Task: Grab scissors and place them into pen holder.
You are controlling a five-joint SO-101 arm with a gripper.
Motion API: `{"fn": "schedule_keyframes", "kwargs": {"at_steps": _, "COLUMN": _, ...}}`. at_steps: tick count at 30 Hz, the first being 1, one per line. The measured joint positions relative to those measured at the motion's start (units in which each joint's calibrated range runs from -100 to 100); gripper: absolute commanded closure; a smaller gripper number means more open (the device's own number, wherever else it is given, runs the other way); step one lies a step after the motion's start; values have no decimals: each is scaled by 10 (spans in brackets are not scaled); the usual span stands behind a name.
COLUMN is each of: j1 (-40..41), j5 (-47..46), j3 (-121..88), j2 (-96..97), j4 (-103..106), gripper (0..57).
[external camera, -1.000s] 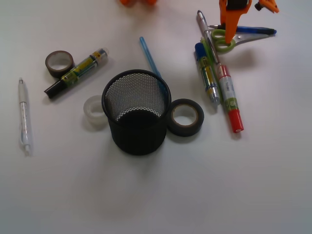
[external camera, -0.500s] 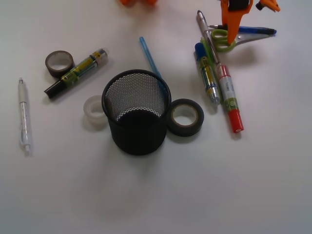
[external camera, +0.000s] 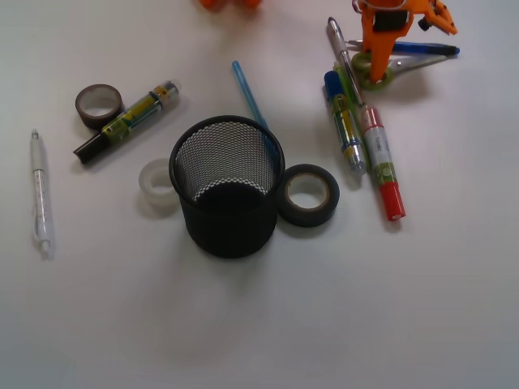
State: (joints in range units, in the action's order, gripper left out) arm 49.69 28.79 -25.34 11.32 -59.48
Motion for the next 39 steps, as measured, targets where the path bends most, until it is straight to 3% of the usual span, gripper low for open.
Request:
{"fn": "schedule_keyframes", "kwargs": {"at_steps": 4, "j1": 0, "j5": 1, "j3": 1, "j2": 0, "j4": 2, "gripper": 558}}
{"fn": "schedule_keyframes", "kwargs": {"at_steps": 5, "j1": -1, "j5": 1, "j3": 1, "j2": 0, "j4": 3, "gripper": 575}}
{"fn": "schedule_keyframes", "kwargs": {"at_steps": 17, "j1": 15, "j5": -1, "j3": 3, "j2": 3, "j4": 61, "gripper": 572}}
{"fn": "schedule_keyframes", "kwargs": {"at_steps": 24, "j1": 6, "j5": -63, "j3": 89, "j2": -4, "j4": -10, "gripper": 572}}
{"fn": "schedule_keyframes", "kwargs": {"at_steps": 31, "j1": -100, "j5": -172, "j3": 297, "j2": -37, "j4": -152, "gripper": 572}}
{"fn": "schedule_keyframes", "kwargs": {"at_steps": 39, "j1": -297, "j5": -329, "j3": 620, "j2": -46, "j4": -221, "gripper": 572}}
